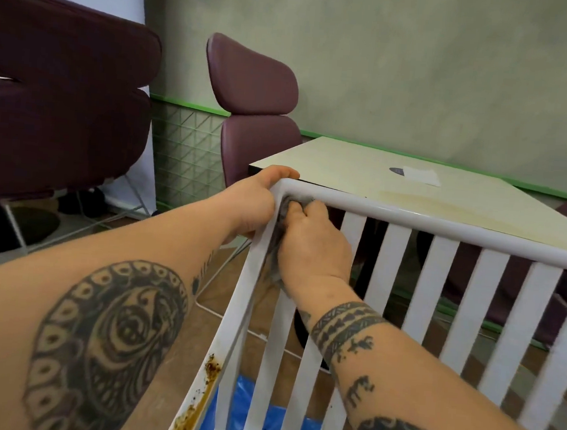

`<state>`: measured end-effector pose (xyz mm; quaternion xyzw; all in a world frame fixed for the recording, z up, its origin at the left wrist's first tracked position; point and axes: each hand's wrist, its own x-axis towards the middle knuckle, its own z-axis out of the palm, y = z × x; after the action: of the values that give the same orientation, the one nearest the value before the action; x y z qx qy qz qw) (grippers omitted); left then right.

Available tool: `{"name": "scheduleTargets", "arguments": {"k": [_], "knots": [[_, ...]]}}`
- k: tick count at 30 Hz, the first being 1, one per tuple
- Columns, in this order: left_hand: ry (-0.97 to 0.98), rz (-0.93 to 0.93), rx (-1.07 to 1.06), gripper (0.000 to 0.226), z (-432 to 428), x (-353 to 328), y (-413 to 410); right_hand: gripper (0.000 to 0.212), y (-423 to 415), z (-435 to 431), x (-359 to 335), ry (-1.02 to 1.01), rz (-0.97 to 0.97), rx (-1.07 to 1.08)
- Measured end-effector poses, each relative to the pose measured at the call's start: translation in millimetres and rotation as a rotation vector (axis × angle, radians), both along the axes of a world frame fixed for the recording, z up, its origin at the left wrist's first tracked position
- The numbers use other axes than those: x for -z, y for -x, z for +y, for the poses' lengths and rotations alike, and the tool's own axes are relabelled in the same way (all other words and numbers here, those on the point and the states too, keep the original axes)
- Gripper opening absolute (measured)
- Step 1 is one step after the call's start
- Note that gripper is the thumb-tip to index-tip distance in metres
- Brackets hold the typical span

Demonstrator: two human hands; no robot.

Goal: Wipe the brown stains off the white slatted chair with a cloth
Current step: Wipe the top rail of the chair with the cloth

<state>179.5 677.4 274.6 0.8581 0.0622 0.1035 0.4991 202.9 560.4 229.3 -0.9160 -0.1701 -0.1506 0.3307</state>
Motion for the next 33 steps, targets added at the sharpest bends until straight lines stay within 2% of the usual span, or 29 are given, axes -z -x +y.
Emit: {"name": "scheduleTargets", "arguments": {"k": [2, 4, 5, 9, 11, 13, 15, 17, 19, 22, 24, 26, 27, 29, 33], "knots": [[-0.021, 0.016, -0.009, 0.074, 1, -1, 0, 0.025, 18, 3, 10, -0.157, 0.118, 0.013], [-0.037, 0.034, -0.007, 0.077, -2, -2, 2, 0.028, 34, 7, 15, -0.193, 0.13, 0.019], [-0.043, 0.037, -0.005, 0.077, -2, -3, 3, 0.029, 37, 10, 13, -0.273, 0.144, 0.032], [-0.042, 0.014, 0.012, 0.063, -3, -6, 7, 0.026, 31, 26, -13, -0.702, 0.252, 0.11], [-0.034, 0.01, 0.015, 0.056, 0, -8, 5, 0.026, 30, 31, -22, -0.92, 0.372, 0.126], [0.008, 0.035, 0.011, 0.056, -1, -11, 5, 0.03, 33, 27, -22, -1.026, 0.431, 0.071], [0.083, 0.081, 0.016, 0.05, -3, -14, 8, 0.032, 35, 18, -22, -1.09, 0.381, -0.026], [0.13, 0.117, 0.017, 0.042, -5, -15, 9, 0.033, 30, 4, -29, -1.018, 0.23, -0.055], [0.077, 0.137, -0.005, 0.048, -6, -17, 8, 0.034, 22, -17, -42, -0.852, 0.051, 0.014], [-0.046, 0.102, -0.077, 0.052, -12, -24, 0, 0.036, 6, -58, -51, -0.44, -0.182, 0.061], [-0.307, 0.038, -0.196, 0.043, -16, -23, -7, 0.034, -1, -79, -48, -0.058, -0.281, 0.011], [-0.638, 0.06, -0.279, 0.05, -27, -16, -9, 0.032, -7, -94, -48, 0.313, -0.361, 0.051], [-0.746, 0.068, -0.301, 0.052, -35, -13, -8, 0.032, -7, -98, -52, 0.409, -0.373, 0.092], [-0.82, 0.015, -0.322, 0.05, -51, -7, -5, 0.029, -8, -103, -63, 0.475, -0.366, 0.154], [-0.769, -0.256, -0.275, 0.04, -83, -12, -13, 0.027, -11, -124, -74, 0.516, -0.32, 0.14]]}}
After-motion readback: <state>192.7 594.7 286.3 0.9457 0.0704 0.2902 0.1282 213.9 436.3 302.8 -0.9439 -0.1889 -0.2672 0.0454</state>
